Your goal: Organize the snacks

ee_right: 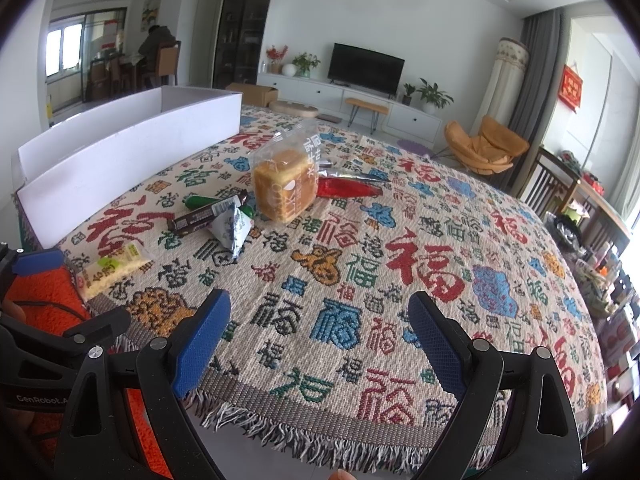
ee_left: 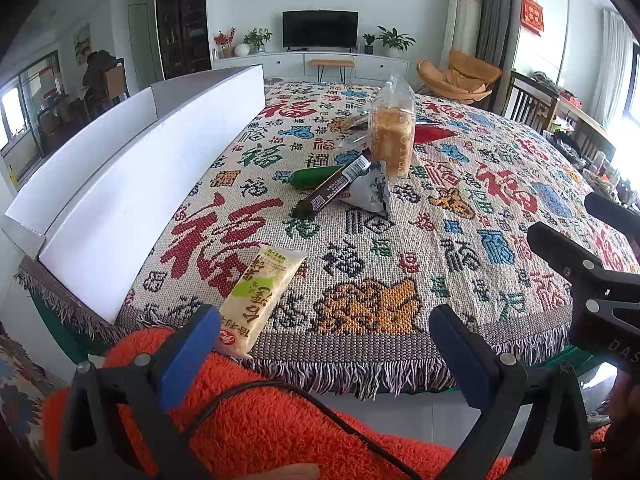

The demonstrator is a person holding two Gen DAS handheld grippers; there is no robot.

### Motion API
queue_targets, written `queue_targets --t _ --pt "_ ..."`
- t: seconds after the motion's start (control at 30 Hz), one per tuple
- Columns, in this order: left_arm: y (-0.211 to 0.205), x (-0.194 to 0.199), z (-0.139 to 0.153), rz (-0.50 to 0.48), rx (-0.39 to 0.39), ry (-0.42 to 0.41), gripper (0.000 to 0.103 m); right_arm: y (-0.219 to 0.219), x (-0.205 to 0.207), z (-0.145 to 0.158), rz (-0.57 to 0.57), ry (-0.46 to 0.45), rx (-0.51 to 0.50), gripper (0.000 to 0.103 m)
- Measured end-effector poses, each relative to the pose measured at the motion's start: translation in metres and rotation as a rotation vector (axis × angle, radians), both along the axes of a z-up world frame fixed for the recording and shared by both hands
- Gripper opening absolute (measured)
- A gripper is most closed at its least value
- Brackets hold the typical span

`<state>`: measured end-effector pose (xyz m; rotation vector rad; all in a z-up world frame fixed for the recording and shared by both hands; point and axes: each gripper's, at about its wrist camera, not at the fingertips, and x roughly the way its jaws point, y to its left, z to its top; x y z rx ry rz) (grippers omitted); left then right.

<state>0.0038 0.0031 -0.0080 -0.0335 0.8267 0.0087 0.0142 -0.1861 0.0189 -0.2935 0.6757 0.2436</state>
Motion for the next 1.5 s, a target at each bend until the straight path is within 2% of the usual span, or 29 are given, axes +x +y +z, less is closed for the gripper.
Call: queue_targets --t 1.33,1.5 --pt "-0.0038 -0.0028 -0.0029 -0.005 -0.002 0.004 0.103 0.0011 0.0037 -0.0034 0.003 0.03 -0.009 0.093" --pt "-0.0027 -0.0074 0.0024 -0.022 -0.023 0.0 0.103 0.0019 0.0044 -0.0032 0.006 0.035 -0.011 0.093"
